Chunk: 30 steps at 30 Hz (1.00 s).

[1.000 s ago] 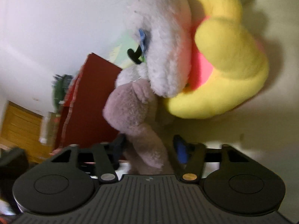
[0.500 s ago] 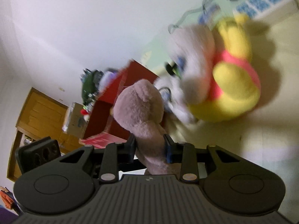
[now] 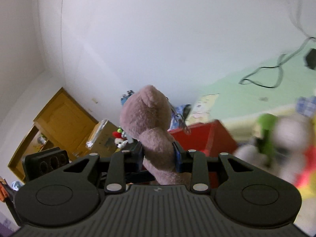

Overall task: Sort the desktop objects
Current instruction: 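Carry the pink teddy bear with the right gripper over the red box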

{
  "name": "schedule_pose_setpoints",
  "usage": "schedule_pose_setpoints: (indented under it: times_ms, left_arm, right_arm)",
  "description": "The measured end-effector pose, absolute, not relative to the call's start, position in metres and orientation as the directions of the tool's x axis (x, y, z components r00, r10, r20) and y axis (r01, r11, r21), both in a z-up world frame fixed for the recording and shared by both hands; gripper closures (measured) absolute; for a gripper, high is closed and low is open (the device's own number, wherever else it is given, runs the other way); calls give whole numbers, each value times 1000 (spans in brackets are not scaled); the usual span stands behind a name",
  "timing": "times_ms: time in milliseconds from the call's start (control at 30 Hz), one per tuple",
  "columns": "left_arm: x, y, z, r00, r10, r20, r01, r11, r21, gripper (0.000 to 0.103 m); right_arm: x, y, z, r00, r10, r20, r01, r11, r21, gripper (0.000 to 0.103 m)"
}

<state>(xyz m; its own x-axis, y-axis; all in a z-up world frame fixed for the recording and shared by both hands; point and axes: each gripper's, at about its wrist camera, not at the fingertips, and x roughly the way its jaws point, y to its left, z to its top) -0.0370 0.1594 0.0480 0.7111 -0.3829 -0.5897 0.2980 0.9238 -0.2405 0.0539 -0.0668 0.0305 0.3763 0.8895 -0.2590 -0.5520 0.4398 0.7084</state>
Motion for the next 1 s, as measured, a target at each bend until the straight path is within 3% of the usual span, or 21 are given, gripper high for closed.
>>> schedule_pose_setpoints:
  times_ms: [233,533,767,1000]
  left_arm:
    - [-26,238,37,726,-262,-635,182,965,-191,46]
    - [-14,302,4,674,-179,-716,84,982,-166,46]
    - [-14,319,1,687,-136,-714,78,990,-114,43]
    - [-4,331,-12,663,-163,-731,82,986,-146,43]
  right_arm:
    - [77,18,12,299,918,-260,-470,379,797,70]
    - [102,105,-44,201,925,-322,-229,364,903,70]
    - [101,151,-78,103,916,-387,-73,395,916,76]
    - [97,176,-84,91,856,-509,-76,515,854,78]
